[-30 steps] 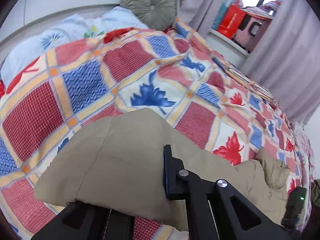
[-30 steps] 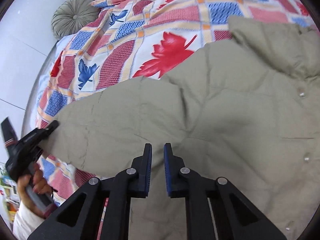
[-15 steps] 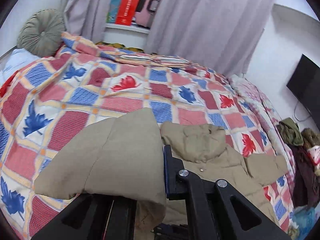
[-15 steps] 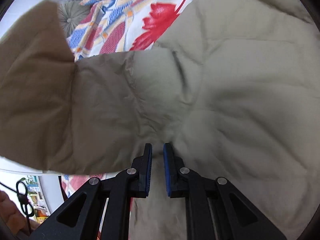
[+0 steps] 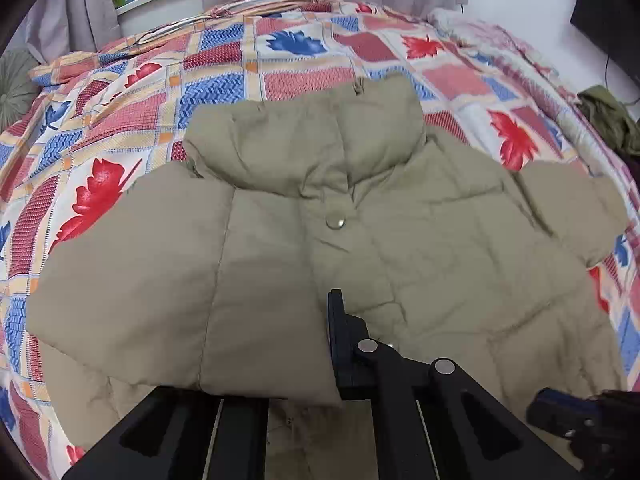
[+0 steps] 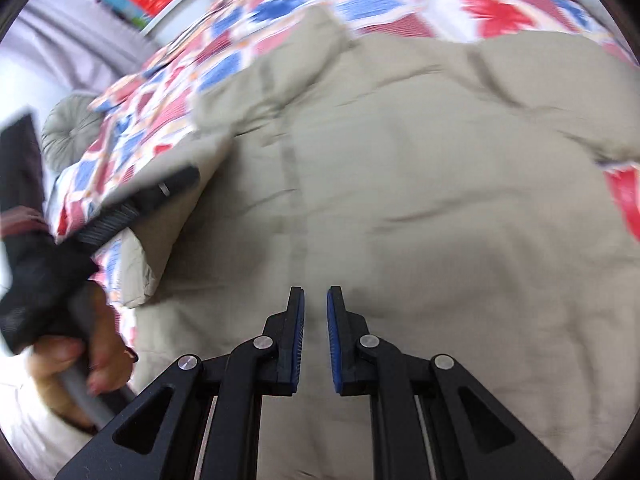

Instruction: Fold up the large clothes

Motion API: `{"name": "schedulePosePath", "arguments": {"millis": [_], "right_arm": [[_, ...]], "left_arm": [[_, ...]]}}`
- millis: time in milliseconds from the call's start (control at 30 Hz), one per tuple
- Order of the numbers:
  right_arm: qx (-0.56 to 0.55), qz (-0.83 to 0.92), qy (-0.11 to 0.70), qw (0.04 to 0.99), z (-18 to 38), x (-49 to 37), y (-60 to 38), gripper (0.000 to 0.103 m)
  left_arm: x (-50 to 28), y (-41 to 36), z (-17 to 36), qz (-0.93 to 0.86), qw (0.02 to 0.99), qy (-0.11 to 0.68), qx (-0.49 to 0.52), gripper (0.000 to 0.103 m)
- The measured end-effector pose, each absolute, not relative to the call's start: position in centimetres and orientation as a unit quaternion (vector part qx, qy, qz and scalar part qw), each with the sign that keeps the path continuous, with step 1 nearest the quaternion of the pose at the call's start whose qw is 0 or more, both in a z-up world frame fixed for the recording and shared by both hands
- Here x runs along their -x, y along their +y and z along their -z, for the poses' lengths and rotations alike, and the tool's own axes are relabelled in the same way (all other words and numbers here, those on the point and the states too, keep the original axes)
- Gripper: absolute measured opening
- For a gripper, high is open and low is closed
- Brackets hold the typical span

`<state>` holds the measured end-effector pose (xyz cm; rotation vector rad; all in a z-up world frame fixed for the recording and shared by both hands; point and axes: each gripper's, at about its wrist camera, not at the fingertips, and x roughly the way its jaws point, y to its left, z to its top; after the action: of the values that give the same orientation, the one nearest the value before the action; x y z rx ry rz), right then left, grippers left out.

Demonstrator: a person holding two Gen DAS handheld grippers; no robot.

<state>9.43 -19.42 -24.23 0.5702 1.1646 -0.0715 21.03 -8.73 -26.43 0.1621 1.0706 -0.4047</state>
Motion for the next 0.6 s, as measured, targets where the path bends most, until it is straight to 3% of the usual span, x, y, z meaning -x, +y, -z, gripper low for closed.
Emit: {"name": "schedulePosePath", "arguments": {"millis": [133,167,200,267,600], "right_arm": [[-0.265,0.041,0.55,0.791,24.7,-7.7,-23.3,0.013],[-0.262,0.042,0.553,0.79,24.9,-7.8,-23.4,0.013],[-0.26,0.044,0.555,0.789,25.0,-8.0,-23.7,0.013],[-0.256,0.044,0.557,0.789,24.9,-8.1,-24.1,0.013],[-0.229,0.05,0.561,0.794,24.0,-8.0,-24.3,0.014]], "left_arm": [[-20.1,-9.9,28.0,0.172,0.834,0.511,-0.118,0.009],[-19.9,-10.0,27.7,0.171,0.834,0.51,-0.121,0.021],[-19.7,-9.9,27.5,0.18,0.832,0.511,-0.115,0.059],[-19.3,-9.4,26.4,0.18,0.841,0.499,-0.101,0.101],[-17.8,-3.1,21.1,0.176,0.859,0.476,-0.06,0.101]]}}
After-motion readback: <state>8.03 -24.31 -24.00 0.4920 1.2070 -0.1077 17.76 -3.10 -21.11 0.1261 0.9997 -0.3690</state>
